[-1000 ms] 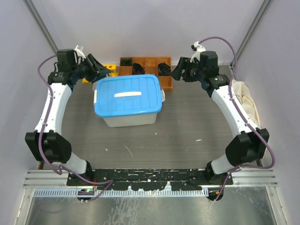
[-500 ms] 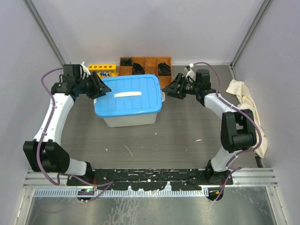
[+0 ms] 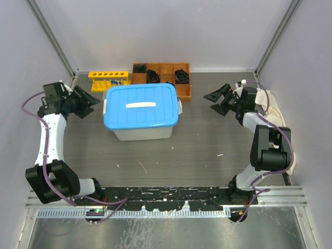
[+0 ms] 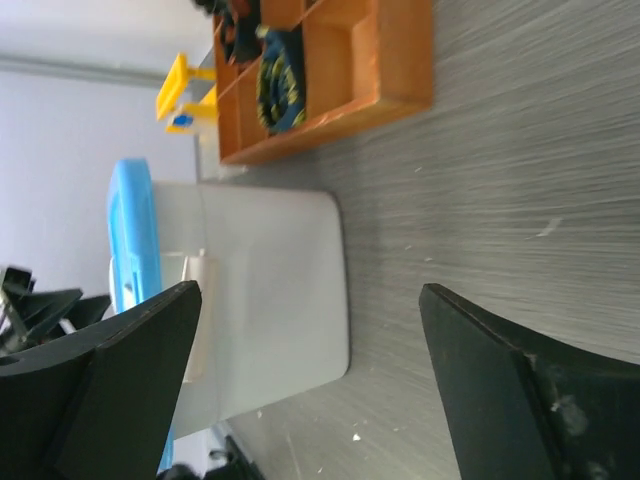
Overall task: Organize the chemistry lab equipment
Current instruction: Close the lid of the storage box, then reset both arms
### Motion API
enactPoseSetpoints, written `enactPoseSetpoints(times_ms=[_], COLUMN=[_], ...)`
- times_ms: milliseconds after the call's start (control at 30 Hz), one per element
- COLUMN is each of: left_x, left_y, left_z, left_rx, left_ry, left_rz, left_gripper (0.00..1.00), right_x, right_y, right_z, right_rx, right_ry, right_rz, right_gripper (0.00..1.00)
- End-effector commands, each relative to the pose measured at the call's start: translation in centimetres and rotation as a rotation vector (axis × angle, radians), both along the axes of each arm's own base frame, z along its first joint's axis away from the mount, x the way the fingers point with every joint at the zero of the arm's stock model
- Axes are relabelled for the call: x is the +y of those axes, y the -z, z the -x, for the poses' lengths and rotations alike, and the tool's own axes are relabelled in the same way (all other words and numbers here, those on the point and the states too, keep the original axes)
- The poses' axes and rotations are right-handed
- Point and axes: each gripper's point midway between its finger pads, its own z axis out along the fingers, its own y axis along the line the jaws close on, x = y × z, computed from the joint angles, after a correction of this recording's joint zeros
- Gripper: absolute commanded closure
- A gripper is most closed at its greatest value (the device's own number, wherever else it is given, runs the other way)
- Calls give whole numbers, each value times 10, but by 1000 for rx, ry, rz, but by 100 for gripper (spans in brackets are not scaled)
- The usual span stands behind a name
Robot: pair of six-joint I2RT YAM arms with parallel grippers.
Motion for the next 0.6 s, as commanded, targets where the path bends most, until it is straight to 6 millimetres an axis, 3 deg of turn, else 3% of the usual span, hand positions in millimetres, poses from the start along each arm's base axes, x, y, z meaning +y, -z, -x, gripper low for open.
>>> enactPoseSetpoints(times_ms=[0, 100, 200, 433, 533, 567], left_x=[62, 93, 115, 116, 113, 121], left_y=[-18, -19, 0, 62, 73, 73], left_z=[-12, -14, -20, -18, -13, -11], left_rx=[-68, -64, -24, 117, 140, 131], left_ry=[-155, -236, -303, -277, -253, -260], left_rz=[-11, -57, -131, -128, -280, -377], left_gripper=[41, 37, 35, 40, 34, 30], right_x=[-38, -54, -66, -100, -125, -132], right_y=[-43, -41, -38, -44, -47, -45], right_z=[-16, -22, -27, -33, -33, -32], right_rx=[-129, -98, -73, -39, -20, -14], right_ry=[108, 145, 186, 291, 357, 374], right_rz=[142, 209, 280, 463, 597, 639], right_gripper=[0, 0, 0, 0, 0, 0])
